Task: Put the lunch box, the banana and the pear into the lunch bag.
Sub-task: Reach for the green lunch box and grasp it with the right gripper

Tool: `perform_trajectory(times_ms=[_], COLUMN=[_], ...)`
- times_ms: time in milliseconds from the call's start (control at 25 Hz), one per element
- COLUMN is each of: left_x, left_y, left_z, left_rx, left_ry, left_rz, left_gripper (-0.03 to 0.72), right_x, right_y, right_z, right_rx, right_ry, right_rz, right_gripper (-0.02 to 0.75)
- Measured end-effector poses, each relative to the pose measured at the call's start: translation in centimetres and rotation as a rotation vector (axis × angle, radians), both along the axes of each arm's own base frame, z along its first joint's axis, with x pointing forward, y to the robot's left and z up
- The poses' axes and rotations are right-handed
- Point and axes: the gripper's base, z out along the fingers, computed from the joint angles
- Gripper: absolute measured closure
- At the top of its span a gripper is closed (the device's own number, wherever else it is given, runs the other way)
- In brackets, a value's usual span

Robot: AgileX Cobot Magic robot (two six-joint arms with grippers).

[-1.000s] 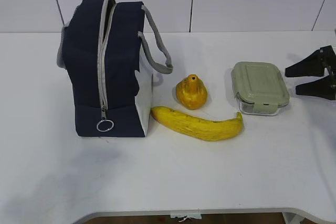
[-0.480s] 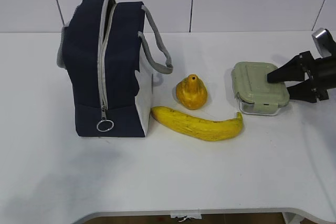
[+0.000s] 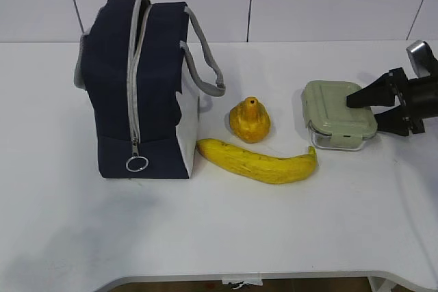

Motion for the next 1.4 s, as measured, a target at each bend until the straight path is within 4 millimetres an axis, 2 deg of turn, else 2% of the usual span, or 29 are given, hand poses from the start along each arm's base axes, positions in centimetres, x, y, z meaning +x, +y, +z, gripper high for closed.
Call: perform_trajectory(times_ms=[480,600,880,1400], left_x=[0.0,0.0,0.0,0.0], left_y=[0.0,0.0,0.0,0.0], left_z=[0.0,0.0,0.0,0.0], left_rx=[0.000,0.000,0.000,0.000], left_ry=[0.000,0.000,0.000,0.000], left_rz=[0.000,0.000,0.000,0.000], left_gripper=[0.448,0.448,0.448,0.448], right_x=[0.3,0.3,0.4,0.5], right_y=[1.3,1.3,1.3,1.3], right_z=[0.0,0.0,0.1,0.2], right_rx=[-0.001,-0.002,0.008,0.024], right_ry=[-0.003,-0.004,-0.008,-0.009], right_rz=[0.023,0.024,0.019,0.007], right_gripper=[0.153,0.184,0.311,0.335])
